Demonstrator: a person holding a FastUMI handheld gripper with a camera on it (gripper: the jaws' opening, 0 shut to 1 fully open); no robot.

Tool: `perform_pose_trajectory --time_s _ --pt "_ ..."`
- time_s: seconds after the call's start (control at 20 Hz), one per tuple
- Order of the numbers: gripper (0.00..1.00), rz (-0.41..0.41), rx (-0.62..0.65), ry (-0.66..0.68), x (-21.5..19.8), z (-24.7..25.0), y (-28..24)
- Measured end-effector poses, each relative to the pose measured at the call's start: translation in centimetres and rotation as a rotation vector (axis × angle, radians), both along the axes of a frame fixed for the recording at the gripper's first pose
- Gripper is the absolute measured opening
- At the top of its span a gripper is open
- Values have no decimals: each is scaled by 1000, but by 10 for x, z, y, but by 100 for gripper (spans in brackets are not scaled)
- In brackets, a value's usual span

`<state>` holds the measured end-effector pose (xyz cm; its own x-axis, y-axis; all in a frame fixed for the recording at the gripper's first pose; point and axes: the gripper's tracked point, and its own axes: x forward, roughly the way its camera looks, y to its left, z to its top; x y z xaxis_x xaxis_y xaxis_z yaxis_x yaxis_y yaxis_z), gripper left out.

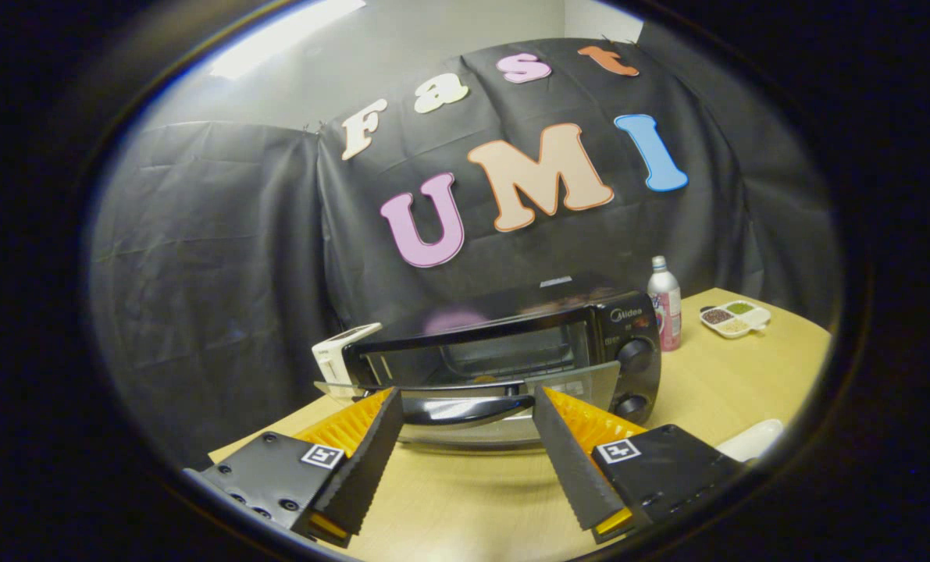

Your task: Open the toaster oven, put the food inside, and close the toaster oven door.

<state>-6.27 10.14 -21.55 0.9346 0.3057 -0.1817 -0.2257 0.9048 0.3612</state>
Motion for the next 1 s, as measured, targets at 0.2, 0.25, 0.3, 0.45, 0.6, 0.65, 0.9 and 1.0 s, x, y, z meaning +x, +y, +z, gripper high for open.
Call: perform_pose_trajectory --time_s 0.2,0.25,0.3,0.45,0.6,0.65,0.9,1.0 --pt "100 -23 21 -24 14 5 0" --pt "100 -30 25 -30 17 7 0" --pt "100 -35 26 -35 21 7 0" --pt "100 -50 31 -50 30 10 -1" --pt "100 -67 34 -69 37 11 -2" --pt "100 -76 35 -74 39 12 -2" --pt "98 -144 -233 124 39 -67 -28" --pt "97 -104 -202 153 34 -89 -8"
